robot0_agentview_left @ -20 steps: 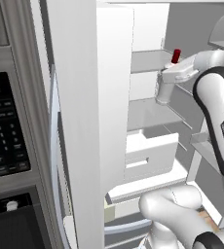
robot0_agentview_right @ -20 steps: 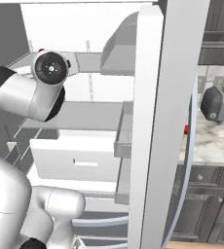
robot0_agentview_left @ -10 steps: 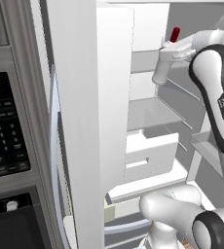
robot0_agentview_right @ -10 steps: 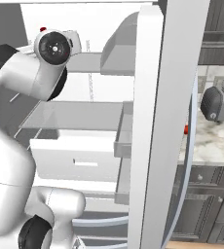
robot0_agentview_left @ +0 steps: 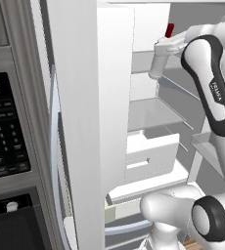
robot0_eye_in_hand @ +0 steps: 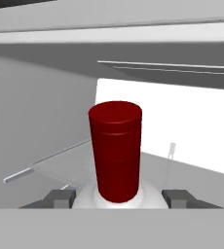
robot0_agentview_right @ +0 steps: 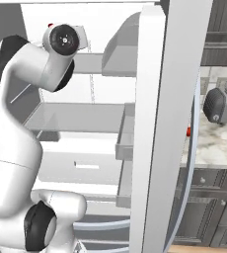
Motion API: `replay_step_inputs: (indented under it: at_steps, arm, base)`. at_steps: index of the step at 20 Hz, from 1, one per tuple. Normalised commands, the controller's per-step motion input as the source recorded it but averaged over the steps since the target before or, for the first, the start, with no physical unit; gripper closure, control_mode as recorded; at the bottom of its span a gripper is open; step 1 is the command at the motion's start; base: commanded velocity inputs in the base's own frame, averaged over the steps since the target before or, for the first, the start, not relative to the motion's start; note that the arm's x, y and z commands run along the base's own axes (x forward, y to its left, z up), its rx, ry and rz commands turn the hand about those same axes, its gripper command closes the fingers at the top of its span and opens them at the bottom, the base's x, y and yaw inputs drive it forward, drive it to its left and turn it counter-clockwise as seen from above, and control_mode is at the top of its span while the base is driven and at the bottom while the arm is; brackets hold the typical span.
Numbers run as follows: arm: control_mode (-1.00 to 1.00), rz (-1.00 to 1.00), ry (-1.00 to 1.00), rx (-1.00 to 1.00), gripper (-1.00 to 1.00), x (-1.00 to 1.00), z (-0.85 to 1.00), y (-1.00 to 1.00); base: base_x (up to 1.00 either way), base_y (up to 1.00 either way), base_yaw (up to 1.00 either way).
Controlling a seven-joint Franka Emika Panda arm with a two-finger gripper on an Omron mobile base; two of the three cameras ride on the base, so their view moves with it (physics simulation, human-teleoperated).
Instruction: Place the liquor on the top shelf of the fridge to keep it out of children's reach, and place the orange and tomato on lower shelves for easy access.
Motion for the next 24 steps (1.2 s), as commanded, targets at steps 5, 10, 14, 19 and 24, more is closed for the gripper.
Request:
replay_step_inputs:
  at_steps: [5, 10, 14, 19, 24]
  arm:
    - [-1.00, 0.00, 0.00, 0.00, 1.00, 0.51, -0.12, 0.00]
    - [-1.00, 0.00, 0.00, 0.00, 1.00, 0.55, -0.19, 0.00]
    - [-1.00, 0.00, 0.00, 0.00, 1.00, 0.57, -0.22, 0.08]
    - [-1.00, 0.00, 0.00, 0.00, 1.00, 0.57, -0.07, 0.09]
    - [-1.00, 0.00, 0.00, 0.00, 1.00, 0.57, 0.00, 0.06]
  base:
    - [0.00, 0.00, 0.00]
    - [0.00, 0.00, 0.00]
    - [0.00, 0.00, 0.00]
    - [0.00, 0.00, 0.00]
    - [0.00, 0.00, 0.00]
